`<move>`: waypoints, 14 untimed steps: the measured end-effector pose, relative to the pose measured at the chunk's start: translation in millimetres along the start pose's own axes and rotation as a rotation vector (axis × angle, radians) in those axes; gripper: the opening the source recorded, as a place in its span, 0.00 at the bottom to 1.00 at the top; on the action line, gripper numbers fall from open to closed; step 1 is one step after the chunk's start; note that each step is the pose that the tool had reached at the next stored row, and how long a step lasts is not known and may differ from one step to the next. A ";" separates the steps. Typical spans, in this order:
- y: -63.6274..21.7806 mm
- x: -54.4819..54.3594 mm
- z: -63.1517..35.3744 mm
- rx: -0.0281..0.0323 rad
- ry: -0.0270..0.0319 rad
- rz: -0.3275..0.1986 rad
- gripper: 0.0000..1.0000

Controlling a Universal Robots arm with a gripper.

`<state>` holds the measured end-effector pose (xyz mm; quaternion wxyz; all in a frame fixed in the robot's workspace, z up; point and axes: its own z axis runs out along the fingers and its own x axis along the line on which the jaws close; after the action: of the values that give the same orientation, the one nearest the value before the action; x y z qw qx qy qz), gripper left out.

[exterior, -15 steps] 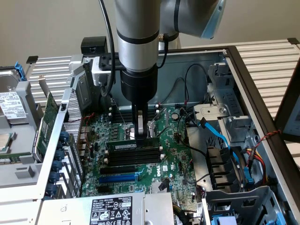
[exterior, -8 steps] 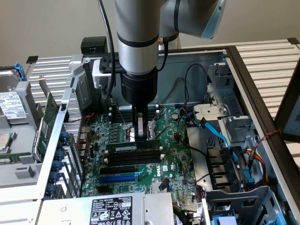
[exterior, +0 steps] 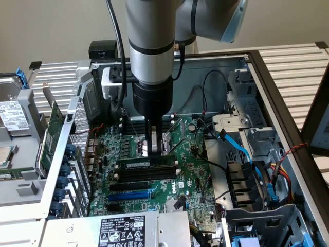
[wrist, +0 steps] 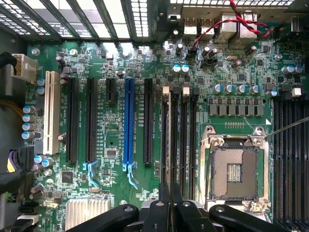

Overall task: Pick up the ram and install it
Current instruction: 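Insert the ram into the slot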

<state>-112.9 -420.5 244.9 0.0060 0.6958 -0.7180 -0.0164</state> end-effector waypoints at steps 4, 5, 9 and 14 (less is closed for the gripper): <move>-0.1 0.5 1.0 0.0000 0.0002 0.001 0.13; -0.1 0.6 1.3 0.0000 0.0001 0.002 0.13; -1.0 0.7 2.5 0.0000 0.0002 0.005 0.13; -1.9 0.9 3.5 0.0000 0.0004 0.007 0.13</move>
<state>-111.2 -421.4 241.3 0.0062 0.6932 -0.7205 -0.0163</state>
